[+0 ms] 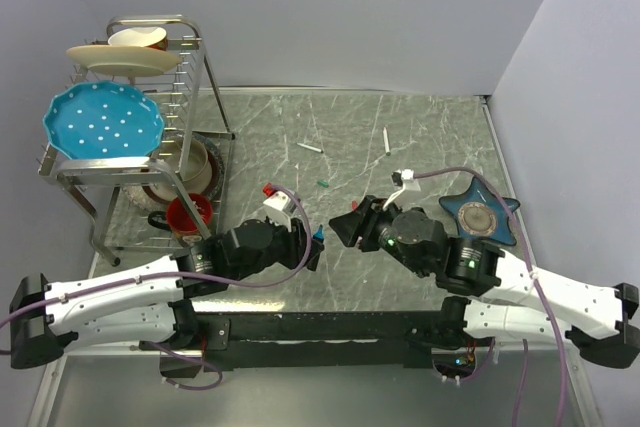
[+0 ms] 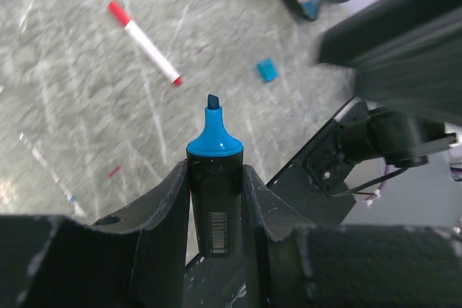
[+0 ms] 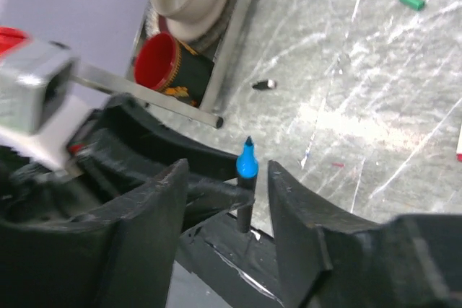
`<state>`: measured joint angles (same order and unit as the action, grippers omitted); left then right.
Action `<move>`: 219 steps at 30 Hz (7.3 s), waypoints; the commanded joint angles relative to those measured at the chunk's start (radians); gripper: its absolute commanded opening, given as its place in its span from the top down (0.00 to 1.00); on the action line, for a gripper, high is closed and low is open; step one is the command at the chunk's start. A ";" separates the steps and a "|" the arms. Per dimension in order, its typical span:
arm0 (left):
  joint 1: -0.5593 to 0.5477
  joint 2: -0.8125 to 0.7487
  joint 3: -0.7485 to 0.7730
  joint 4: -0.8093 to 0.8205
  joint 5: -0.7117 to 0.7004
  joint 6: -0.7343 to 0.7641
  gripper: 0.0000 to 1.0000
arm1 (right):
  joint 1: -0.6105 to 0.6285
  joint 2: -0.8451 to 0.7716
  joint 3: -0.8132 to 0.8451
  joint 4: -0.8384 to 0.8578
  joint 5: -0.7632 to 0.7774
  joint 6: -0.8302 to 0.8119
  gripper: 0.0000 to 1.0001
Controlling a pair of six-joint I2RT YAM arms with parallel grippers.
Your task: Insert the pens into the pen caps
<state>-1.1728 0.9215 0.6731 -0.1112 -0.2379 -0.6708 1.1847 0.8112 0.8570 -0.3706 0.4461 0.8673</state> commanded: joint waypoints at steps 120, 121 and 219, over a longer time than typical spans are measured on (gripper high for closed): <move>-0.019 -0.179 0.171 -0.308 0.035 0.198 0.99 | -0.534 0.127 -0.243 -0.640 0.134 0.740 0.33; -0.022 -0.184 0.171 -0.311 0.029 0.198 0.99 | -0.537 0.132 -0.243 -0.652 0.129 0.766 0.33; -0.125 -0.332 0.143 -0.277 -0.012 0.215 0.99 | -0.249 0.591 -0.125 0.021 -0.511 -1.334 0.46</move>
<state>-1.2911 0.5961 0.8135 -0.4240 -0.2569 -0.4721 0.9272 1.3926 0.7422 -0.3851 -0.0963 -0.4198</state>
